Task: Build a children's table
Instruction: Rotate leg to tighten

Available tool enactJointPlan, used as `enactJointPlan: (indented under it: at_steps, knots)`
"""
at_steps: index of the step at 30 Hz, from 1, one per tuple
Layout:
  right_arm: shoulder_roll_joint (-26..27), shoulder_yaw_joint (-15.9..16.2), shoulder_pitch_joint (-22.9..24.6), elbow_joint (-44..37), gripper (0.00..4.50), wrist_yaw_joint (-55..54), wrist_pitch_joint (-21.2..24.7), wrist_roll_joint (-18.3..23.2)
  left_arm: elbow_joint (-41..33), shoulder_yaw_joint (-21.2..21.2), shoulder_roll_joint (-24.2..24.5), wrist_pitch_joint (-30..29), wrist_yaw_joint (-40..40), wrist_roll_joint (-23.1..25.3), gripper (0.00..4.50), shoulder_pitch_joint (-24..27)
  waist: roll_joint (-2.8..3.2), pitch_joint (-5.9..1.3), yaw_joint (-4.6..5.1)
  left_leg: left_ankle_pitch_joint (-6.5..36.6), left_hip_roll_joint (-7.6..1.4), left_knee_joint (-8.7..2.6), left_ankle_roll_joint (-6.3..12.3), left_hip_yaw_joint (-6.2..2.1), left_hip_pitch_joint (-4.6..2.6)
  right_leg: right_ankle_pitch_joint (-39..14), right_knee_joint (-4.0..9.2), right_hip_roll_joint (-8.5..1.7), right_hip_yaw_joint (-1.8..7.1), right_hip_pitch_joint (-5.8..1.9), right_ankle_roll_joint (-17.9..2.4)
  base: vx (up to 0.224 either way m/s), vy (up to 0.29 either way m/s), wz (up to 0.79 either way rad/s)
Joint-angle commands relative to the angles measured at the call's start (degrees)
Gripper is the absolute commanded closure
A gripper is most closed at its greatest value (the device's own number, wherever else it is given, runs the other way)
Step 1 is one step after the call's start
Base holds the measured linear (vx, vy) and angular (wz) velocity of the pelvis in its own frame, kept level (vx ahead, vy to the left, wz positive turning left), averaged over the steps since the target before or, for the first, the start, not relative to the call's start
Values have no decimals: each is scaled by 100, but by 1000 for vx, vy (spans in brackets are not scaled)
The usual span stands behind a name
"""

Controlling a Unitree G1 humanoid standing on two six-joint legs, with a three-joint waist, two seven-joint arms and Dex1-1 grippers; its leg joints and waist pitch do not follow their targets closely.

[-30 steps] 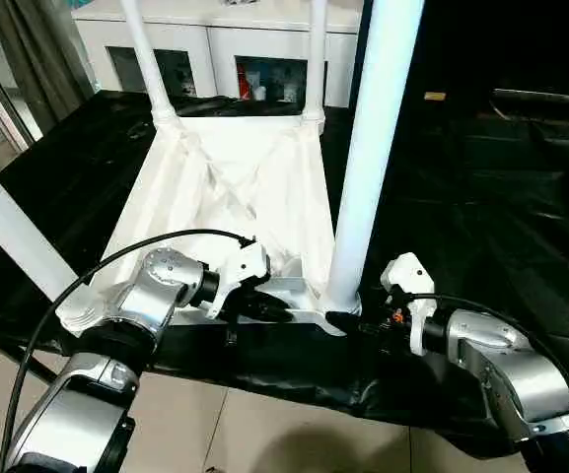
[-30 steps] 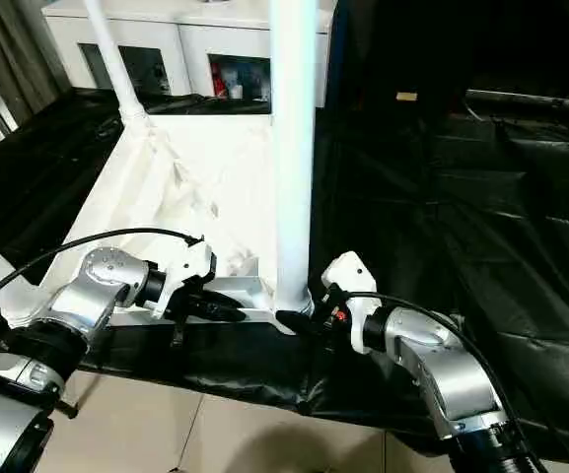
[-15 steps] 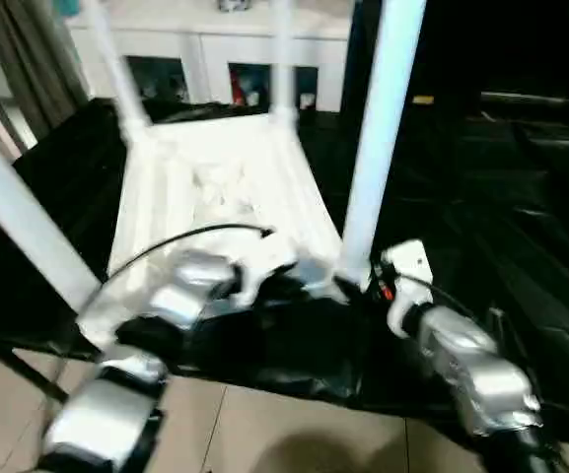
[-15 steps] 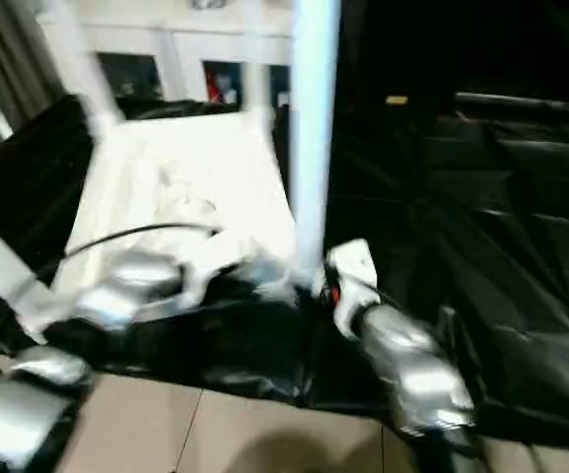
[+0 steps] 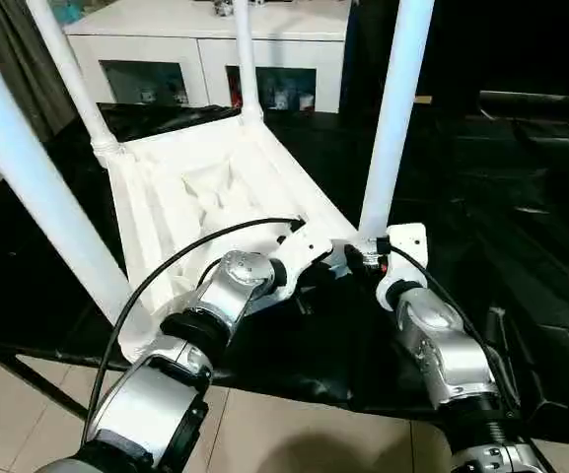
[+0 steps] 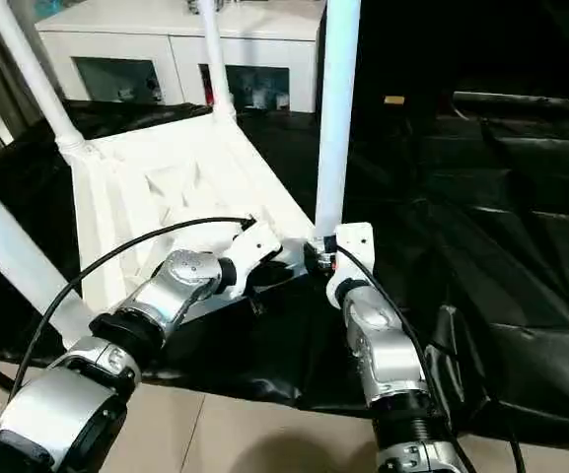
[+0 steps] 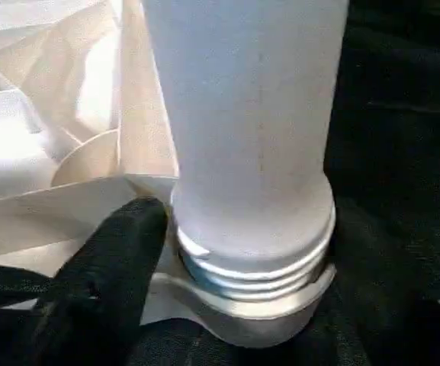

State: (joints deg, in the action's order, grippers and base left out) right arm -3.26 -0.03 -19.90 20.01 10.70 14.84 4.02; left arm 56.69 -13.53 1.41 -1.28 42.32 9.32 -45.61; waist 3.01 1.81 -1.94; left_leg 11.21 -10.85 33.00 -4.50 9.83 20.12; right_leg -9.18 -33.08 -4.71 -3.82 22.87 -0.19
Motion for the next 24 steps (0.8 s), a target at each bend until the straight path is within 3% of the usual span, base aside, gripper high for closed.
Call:
enactJointPlan:
  at_steps: [1, 6, 8, 12, 16, 17, 18, 20, 21, 24]
  knots:
    - [9, 387, 70, -284, 59, 547, 83, 177, -83, 71, -53, 311, 173, -214, 450, -26, -150, -287, -32, 1076, -118, -356, 523, -25, 48, -2075, 473, -320, 192, -304, -930, 0, 0, 0]
    - [-894, 596, 455, -1435, 22, 1671, 712, 470, -223, 111, 298, 439, 683, -298, 450, 104, -160, -292, -85, 902, -139, -347, 644, -29, 57, -1804, 442, -312, 208, -330, -897, 0, 0, 0]
    - [-1004, 607, 504, -1552, 7, 1800, 787, 494, -234, 115, 339, 459, 737, -306, 450, 120, -156, -292, -73, 912, -129, -348, 636, -33, 94, -1852, 440, -323, 194, -337, -892, 0, 0, 0]
    - [-1853, 703, 812, -2083, 7, 2716, 1111, 605, -376, 102, 662, 628, 1667, -517, 450, 273, -170, -282, -103, 951, -160, -351, 622, -33, 64, -1953, 443, -324, 216, -322, -917, 0, 0, 0]
    - [-2034, 651, 887, -2181, 7, 2874, 1086, 680, -840, 62, 985, 518, 2712, -833, 450, 545, -160, -292, -107, 942, -172, -349, 584, -25, 63, -1828, 421, -345, 221, -292, -1062, 0, 0, 0]
    - [-2039, 652, 888, -2186, 7, 2880, 1088, 682, -854, 60, 995, 514, 2738, -840, 450, 553, -149, -288, -112, 941, -180, -353, 575, -19, 54, -1792, 419, -339, 223, -279, -1092, 0, 0, 0]
    - [-2085, 706, 885, -2204, 7, 2991, 1098, 702, -992, 40, 1083, 445, 2960, -916, 450, 631, -194, -283, -108, 949, -179, -353, 577, -12, 55, -1802, 420, -328, 222, -277, -1090, 0, 0, 0]
    - [-2089, 748, 878, -2192, 7, 3047, 1096, 707, -1088, 21, 1130, 416, 3077, -954, 450, 687, -158, -286, -161, 957, -206, -355, 539, -15, 24, -1787, 398, -345, 228, -259, -1121, 0, 0, 0]
    - [-2078, 808, 868, -2172, 7, 3083, 1088, 716, -1198, 4, 1166, 363, 3200, -997, 450, 748, -184, -281, -165, 936, -202, -354, 532, -5, 26, -1681, 392, -336, 232, -258, -1142, 0, 0, 0]
    - [-2023, 896, 845, -2115, 7, 3158, 1057, 736, -1378, -21, 1201, 279, 3382, -1068, 450, 853, -175, -282, -174, 914, -203, -359, 520, 0, 34, -1595, 367, -344, 230, -266, -1168, 0, 0, 0]
